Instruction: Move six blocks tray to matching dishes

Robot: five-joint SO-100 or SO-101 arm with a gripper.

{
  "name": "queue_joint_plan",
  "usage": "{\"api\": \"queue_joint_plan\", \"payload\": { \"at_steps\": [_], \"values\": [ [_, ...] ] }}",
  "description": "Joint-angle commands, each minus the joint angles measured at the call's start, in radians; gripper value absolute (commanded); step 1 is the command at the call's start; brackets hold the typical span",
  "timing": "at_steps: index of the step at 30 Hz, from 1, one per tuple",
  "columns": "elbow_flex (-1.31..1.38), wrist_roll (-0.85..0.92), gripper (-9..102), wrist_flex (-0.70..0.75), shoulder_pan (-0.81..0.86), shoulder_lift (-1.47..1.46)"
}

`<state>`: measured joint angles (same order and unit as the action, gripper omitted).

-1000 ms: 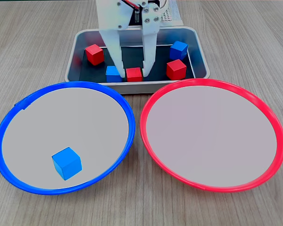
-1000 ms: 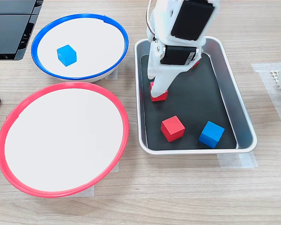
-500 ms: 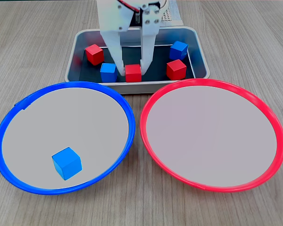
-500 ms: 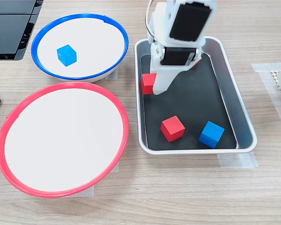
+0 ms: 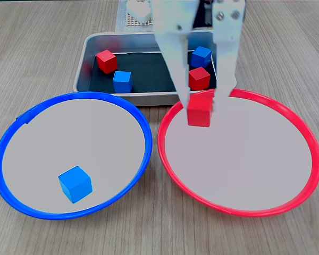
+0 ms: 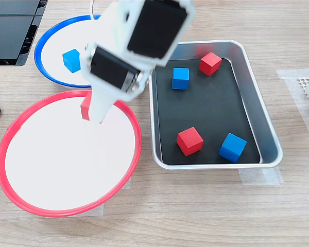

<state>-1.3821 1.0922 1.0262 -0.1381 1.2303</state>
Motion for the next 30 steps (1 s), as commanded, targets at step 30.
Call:
{"api": "queue_joint_plan", "payload": {
  "at_steps": [30],
  "values": [
    [-0.569,0.879,27,0.114,0.509,0.512]
  ]
}}
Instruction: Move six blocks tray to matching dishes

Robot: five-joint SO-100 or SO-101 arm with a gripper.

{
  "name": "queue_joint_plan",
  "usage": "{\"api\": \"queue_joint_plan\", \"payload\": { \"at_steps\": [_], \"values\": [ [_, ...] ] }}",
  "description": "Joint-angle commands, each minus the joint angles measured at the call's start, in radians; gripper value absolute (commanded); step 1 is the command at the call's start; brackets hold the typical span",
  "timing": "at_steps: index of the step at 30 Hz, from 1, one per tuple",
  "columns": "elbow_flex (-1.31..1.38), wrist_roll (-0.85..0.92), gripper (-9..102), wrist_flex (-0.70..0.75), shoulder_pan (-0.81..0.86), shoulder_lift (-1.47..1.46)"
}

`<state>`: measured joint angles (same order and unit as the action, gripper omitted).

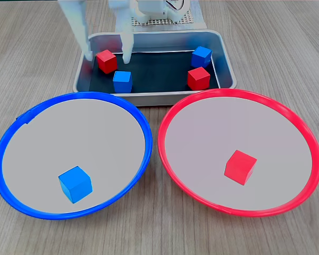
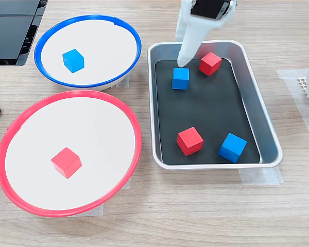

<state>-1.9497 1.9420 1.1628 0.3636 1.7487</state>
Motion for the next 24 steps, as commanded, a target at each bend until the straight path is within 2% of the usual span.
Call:
{"api": "queue_joint_plan", "payload": {
  "at_steps": [1,7,12,17,19,24],
  "values": [
    [-0.012,0.034,26,-0.034,0.009,-0.011],
    [-0.095,0.040,25,-0.137,0.017,-0.061],
    [-0.123,-0.026,5,-0.204,-0.015,-0.081],
    [-0.123,-0.091,2,-0.221,-0.054,-0.077],
    [-0.101,-0.130,2,-0.172,-0.083,-0.049],
    [0.173,-0.410,2,0.181,-0.221,0.018]
  ]
}}
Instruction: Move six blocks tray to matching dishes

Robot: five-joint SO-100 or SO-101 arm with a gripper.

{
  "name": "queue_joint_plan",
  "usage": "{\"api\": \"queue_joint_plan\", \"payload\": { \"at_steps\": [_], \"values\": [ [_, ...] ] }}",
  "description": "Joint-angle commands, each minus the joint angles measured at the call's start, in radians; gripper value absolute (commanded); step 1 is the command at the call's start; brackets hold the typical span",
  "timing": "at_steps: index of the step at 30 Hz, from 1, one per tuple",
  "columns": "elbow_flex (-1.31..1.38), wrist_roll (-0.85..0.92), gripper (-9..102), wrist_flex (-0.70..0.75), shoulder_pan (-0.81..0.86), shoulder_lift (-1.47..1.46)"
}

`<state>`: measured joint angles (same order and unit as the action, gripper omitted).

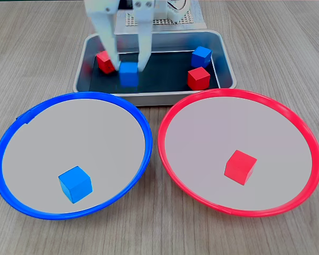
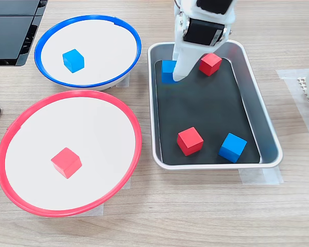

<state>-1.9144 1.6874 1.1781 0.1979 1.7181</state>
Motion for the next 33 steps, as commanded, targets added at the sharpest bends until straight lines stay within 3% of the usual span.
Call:
{"api": "queue_joint_plan", "payload": {
  "at_steps": [1,3,5,9,13,17,20,22,23,29,33],
  "values": [
    [0.204,-0.233,2,0.190,-0.075,0.048],
    [0.379,-0.390,1,0.163,-0.084,0.002],
    [0.445,-0.456,0,0.040,-0.058,-0.063],
    [0.480,-0.413,0,-0.199,0.012,-0.244],
    [0.508,-0.253,5,-0.198,0.052,-0.433],
    [0.488,-0.198,23,-0.198,0.058,-0.448],
    [0.482,-0.207,22,-0.173,0.054,-0.407],
    [0.462,-0.216,12,-0.152,0.051,-0.356],
    [0.453,-0.250,2,-0.138,0.044,-0.324],
    [0.347,-0.670,0,0.144,-0.043,-0.066],
    [0.127,-0.963,1,0.109,-0.166,0.066]
  ]
}}
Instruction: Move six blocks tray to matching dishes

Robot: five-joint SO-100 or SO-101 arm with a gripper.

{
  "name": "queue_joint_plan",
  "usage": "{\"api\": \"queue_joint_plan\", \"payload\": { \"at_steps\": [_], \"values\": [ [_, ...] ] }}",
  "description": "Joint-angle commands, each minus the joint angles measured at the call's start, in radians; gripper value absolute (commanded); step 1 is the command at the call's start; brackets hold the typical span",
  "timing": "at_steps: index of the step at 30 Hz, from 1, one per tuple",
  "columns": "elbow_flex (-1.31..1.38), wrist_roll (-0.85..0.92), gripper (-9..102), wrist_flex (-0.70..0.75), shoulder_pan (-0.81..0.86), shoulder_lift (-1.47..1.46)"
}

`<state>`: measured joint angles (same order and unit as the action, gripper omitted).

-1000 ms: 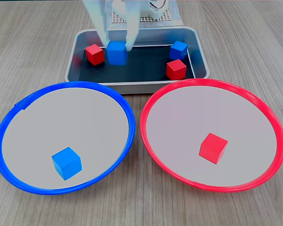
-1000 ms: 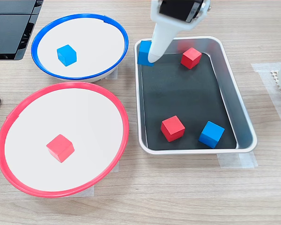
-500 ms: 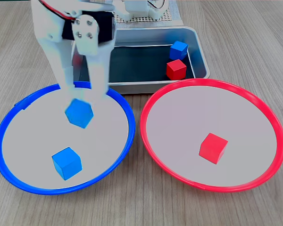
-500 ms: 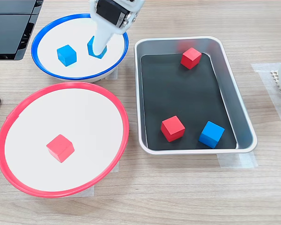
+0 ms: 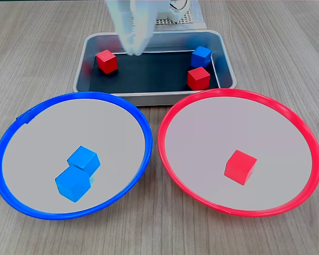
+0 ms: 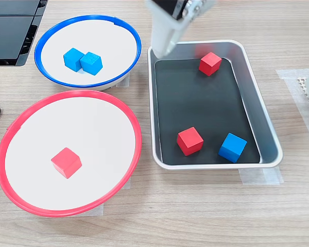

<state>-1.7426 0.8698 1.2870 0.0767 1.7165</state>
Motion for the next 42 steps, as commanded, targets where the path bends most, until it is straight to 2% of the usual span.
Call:
{"api": "queue_joint_plan", "payload": {
  "at_steps": [1,6,10,18,21,23,27,31,33,38,42],
  "values": [
    [-0.103,-0.233,4,-0.017,-0.086,0.083],
    [-0.212,-0.371,22,-0.089,-0.183,0.037],
    [-0.212,-0.399,26,-0.133,-0.229,-0.032],
    [-0.258,-0.387,21,-0.186,-0.276,-0.115],
    [-0.268,-0.390,5,-0.190,-0.284,-0.120],
    [-0.265,-0.387,1,-0.186,-0.285,-0.121],
    [-0.172,-0.371,0,-0.048,-0.282,-0.095],
    [0.060,-0.385,0,0.084,-0.250,-0.066],
    [0.181,-0.417,0,0.041,-0.229,-0.078],
    [0.298,-0.451,0,-0.258,-0.222,-0.241],
    [0.324,-0.385,3,-0.339,-0.259,-0.382]
  ]
}}
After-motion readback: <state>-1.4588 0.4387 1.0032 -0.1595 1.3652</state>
